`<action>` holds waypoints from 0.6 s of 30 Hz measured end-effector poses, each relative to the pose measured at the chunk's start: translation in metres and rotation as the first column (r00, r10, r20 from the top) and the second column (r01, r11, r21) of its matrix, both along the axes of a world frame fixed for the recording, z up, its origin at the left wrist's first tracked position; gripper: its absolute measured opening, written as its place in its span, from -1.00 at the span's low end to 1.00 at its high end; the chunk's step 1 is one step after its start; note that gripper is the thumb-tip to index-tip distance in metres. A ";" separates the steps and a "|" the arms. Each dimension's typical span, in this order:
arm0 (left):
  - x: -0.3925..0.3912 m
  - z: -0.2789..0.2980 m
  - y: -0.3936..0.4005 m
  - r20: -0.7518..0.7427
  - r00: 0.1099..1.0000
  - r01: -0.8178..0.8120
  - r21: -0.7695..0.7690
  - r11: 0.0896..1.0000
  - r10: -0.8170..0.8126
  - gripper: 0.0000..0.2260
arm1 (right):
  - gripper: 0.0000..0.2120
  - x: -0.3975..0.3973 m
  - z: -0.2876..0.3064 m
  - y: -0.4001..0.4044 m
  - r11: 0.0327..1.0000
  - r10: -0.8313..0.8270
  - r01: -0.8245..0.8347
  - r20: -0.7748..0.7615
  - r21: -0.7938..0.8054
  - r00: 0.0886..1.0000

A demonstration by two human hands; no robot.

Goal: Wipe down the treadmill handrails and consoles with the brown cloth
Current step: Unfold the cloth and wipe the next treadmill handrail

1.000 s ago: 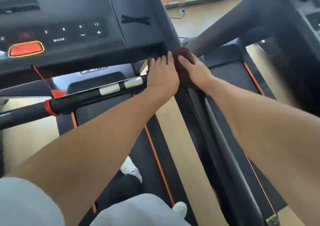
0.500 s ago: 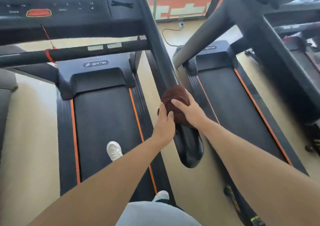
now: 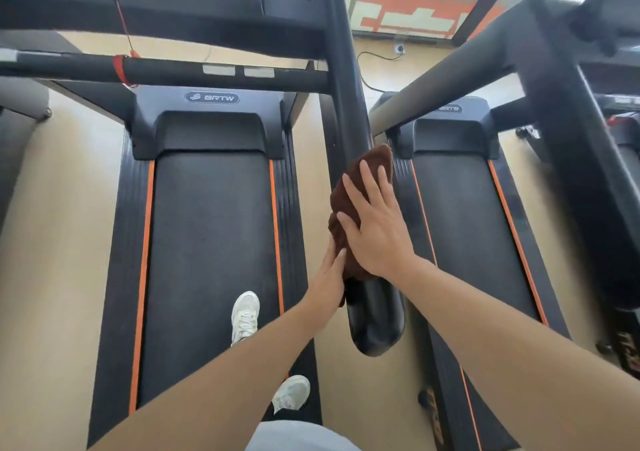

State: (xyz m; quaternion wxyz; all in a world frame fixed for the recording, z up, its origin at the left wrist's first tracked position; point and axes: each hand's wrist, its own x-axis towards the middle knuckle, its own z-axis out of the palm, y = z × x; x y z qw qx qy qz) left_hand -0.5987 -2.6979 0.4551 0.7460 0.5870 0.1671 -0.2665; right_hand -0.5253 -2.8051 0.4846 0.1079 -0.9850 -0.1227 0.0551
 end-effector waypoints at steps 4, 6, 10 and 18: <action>0.057 0.003 0.004 -0.005 1.000 -0.026 -0.002 1.000 0.026 -0.56 | -0.37 0.067 0.005 0.010 0.993 -0.017 0.019 -0.019 0.113 1.000; 0.092 0.005 0.007 0.017 0.999 -0.034 0.078 0.996 0.033 -0.56 | -0.35 0.101 0.005 0.016 0.980 -0.064 0.073 -0.052 0.183 0.997; 0.164 -0.008 0.013 0.061 0.997 -0.058 0.100 0.993 0.052 -0.53 | -0.31 0.168 0.006 0.029 0.939 -0.168 0.197 -0.125 0.282 0.978; 0.259 -0.032 0.020 0.151 0.979 -0.137 -0.004 0.991 0.136 -0.36 | -0.34 0.253 0.016 0.043 0.919 -0.201 0.246 -0.171 0.307 0.964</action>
